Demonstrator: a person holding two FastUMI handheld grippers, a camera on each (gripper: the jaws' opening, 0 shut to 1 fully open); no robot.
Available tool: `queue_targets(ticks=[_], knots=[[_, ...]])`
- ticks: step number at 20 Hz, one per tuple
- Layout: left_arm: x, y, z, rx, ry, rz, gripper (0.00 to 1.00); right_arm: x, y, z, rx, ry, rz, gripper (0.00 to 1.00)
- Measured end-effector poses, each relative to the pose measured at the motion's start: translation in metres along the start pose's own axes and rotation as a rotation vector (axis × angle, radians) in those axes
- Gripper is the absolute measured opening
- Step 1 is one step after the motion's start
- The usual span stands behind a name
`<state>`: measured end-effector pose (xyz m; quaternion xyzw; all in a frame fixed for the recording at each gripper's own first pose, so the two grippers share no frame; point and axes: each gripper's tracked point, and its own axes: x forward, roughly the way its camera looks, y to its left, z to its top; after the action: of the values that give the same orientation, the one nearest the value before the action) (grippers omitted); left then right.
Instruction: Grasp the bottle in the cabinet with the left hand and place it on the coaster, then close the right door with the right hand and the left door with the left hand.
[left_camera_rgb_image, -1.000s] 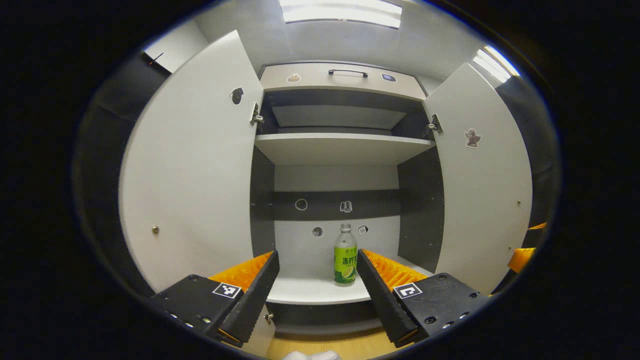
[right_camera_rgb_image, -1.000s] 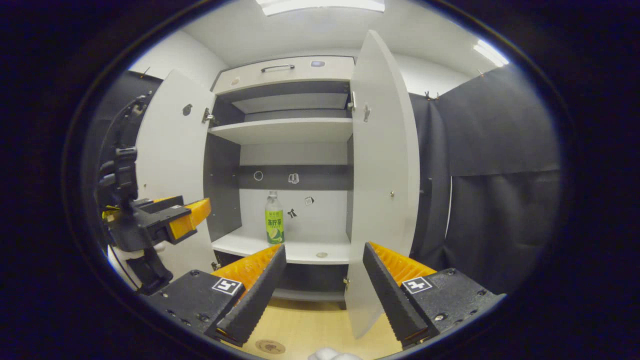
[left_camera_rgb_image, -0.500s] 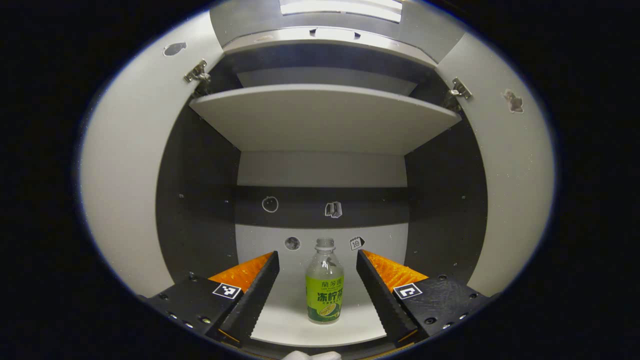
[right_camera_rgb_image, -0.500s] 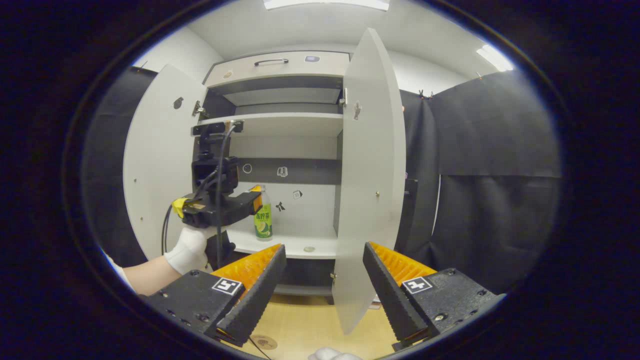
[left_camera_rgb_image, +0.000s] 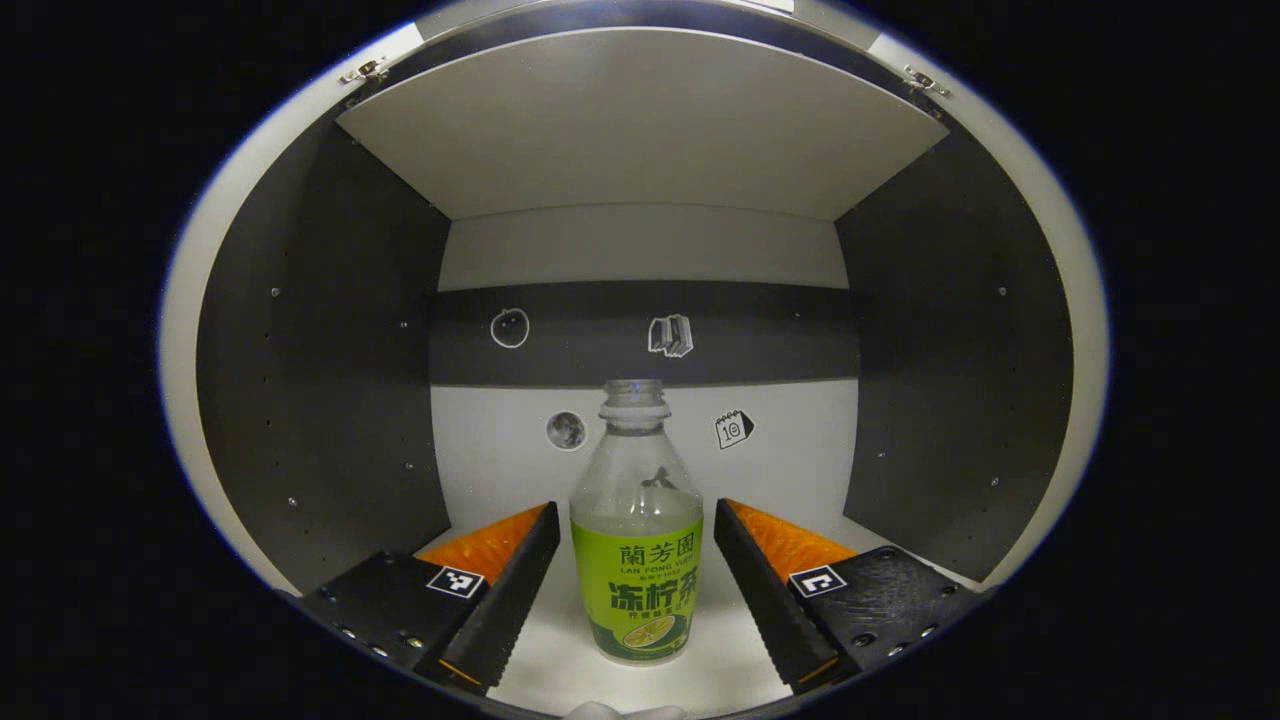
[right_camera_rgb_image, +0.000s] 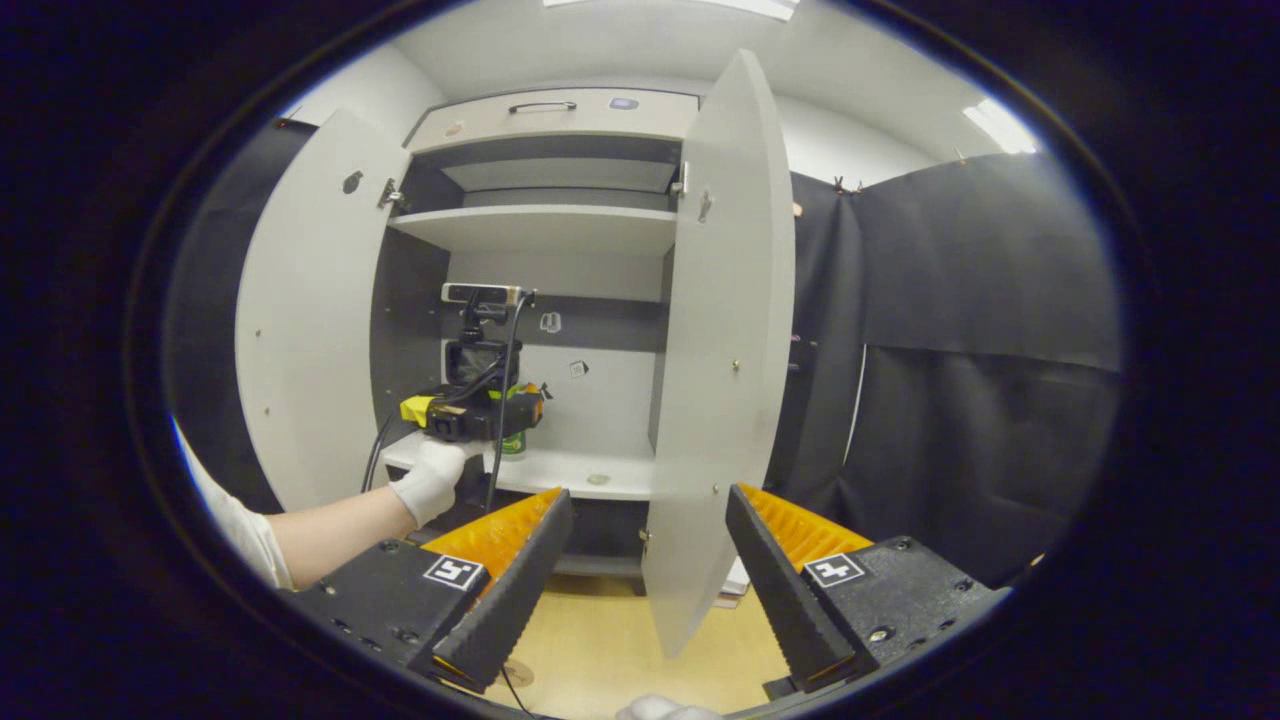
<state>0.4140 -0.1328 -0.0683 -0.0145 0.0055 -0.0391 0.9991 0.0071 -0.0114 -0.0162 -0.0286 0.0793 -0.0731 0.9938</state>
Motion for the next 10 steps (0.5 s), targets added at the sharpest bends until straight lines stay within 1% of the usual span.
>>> queue_targets(ticks=[3, 4, 5, 8, 10], knots=[[0.006, 0.002, -0.011, 0.022, 0.032, 0.016, 0.95, -0.001, 0.001, 0.003, -0.002, -0.004, 0.003, 0.99], [0.008, 0.008, -0.011, 0.035, 0.032, 0.028, 0.82, -0.002, 0.001, 0.004, -0.001, -0.007, 0.004, 0.99], [0.001, 0.007, -0.009, 0.033, 0.033, 0.024, 0.75, -0.003, 0.001, 0.005, 0.001, -0.009, 0.007, 0.99], [-0.015, 0.001, 0.011, 0.001, -0.016, -0.026, 0.73, -0.004, 0.002, 0.01, 0.003, -0.026, 0.01, 1.0], [-0.039, 0.0, 0.026, 0.001, -0.044, -0.056, 0.73, -0.004, 0.002, 0.011, 0.009, -0.033, 0.012, 0.99]])
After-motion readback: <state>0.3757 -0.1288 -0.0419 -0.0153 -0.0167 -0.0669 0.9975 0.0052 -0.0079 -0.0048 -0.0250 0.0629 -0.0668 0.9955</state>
